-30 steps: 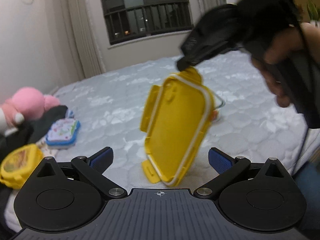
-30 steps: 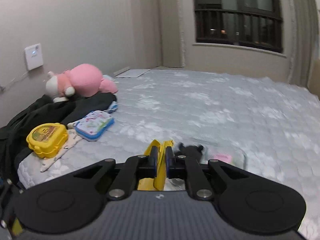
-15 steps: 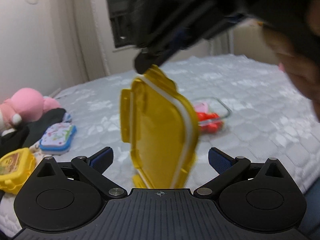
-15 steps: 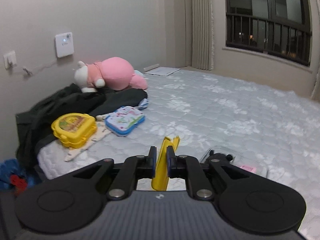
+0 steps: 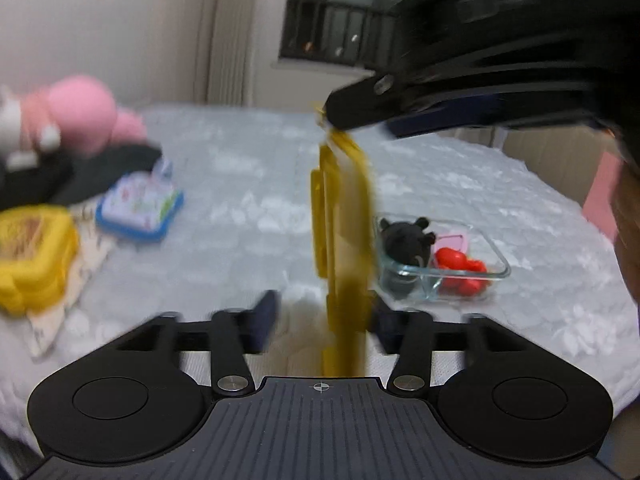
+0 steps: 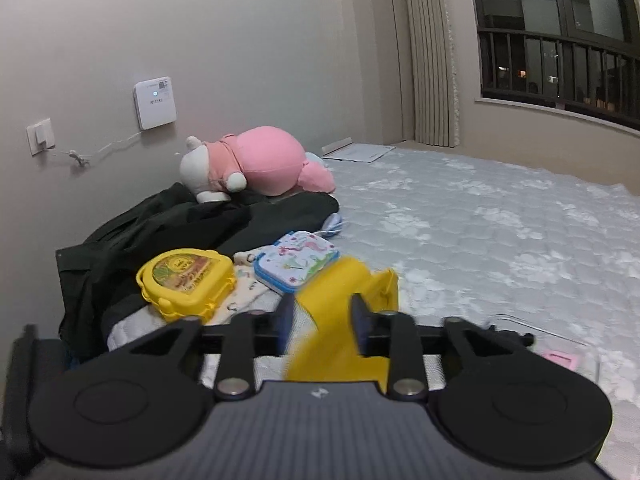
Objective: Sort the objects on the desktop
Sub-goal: 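Grasp the yellow lid with the left gripper while the right gripper releases it, then lower the yellow lid onto the bed with the left gripper and release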
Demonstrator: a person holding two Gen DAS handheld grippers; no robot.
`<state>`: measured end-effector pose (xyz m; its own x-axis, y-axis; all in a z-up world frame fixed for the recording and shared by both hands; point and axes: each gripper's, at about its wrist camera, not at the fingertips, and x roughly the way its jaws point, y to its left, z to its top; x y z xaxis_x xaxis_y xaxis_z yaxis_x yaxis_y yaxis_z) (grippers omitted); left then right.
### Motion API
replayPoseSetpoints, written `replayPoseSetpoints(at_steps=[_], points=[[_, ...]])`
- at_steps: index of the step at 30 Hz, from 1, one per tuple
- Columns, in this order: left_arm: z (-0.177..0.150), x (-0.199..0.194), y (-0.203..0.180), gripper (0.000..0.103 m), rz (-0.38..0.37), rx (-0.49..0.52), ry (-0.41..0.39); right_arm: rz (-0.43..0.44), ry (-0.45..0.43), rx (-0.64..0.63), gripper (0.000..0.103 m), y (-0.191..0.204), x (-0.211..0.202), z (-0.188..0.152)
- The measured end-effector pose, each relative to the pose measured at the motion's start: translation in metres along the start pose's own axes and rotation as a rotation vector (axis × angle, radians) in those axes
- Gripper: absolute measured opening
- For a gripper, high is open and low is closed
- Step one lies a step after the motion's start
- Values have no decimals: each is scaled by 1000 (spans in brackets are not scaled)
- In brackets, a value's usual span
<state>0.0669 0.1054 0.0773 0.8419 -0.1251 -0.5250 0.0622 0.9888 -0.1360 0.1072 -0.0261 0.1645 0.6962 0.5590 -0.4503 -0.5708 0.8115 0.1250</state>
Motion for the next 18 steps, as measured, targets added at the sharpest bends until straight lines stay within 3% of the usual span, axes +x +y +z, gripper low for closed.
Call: replayPoseSetpoints(at_steps=[2, 5, 7, 14, 18], points=[[-1, 2, 14, 48, 22, -25, -6, -1, -58, 12, 67, 0, 0, -2], [-3, 10, 37, 49, 27, -94, -1, -17, -145, 53, 73, -5, -5, -10], [-6, 15, 52, 61, 18, -157, 9, -10, -137, 83, 73, -11, -1, -19], [-14, 34, 104, 57, -14, -378, 44, 194, 127, 501, 73, -60, 43, -82], [-22, 41, 110, 57, -17, -419, 65, 293, 258, 754, 72, -75, 73, -130]])
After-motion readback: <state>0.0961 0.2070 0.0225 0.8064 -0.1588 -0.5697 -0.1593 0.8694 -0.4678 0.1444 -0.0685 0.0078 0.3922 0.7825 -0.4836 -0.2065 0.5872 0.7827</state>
